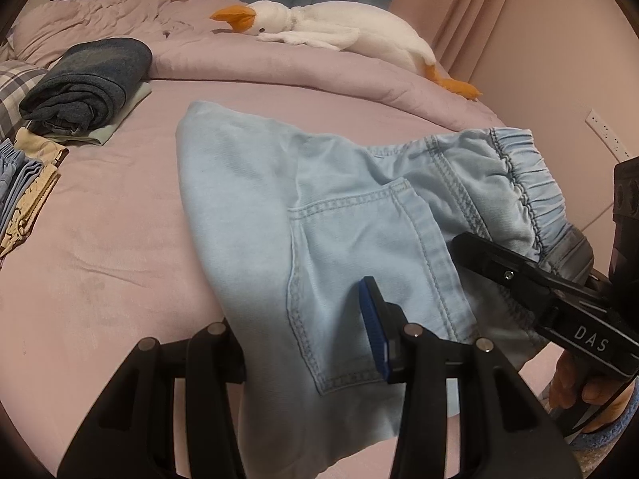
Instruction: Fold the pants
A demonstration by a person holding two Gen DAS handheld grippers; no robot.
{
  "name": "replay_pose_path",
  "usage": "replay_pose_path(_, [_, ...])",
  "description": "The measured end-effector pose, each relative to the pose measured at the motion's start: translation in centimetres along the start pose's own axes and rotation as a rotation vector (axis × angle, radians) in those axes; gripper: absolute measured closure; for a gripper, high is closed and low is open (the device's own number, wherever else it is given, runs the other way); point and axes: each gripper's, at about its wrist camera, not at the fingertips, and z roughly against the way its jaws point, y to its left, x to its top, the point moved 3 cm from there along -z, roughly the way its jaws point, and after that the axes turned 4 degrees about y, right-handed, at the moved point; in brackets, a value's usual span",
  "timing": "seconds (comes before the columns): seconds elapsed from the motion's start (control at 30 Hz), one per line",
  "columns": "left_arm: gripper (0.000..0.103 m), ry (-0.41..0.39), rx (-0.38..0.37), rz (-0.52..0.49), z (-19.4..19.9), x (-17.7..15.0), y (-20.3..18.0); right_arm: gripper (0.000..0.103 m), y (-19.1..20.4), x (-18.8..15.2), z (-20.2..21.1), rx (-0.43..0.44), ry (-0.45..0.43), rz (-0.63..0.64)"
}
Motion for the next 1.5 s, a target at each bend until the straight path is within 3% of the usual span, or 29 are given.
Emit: replay_pose_path(1.5, [0.06,0.052,0.048,-0.009,-6.1,4.3,2.2,0.063,-0.9,1.6,-4.3,0.003,0.021,-0.057])
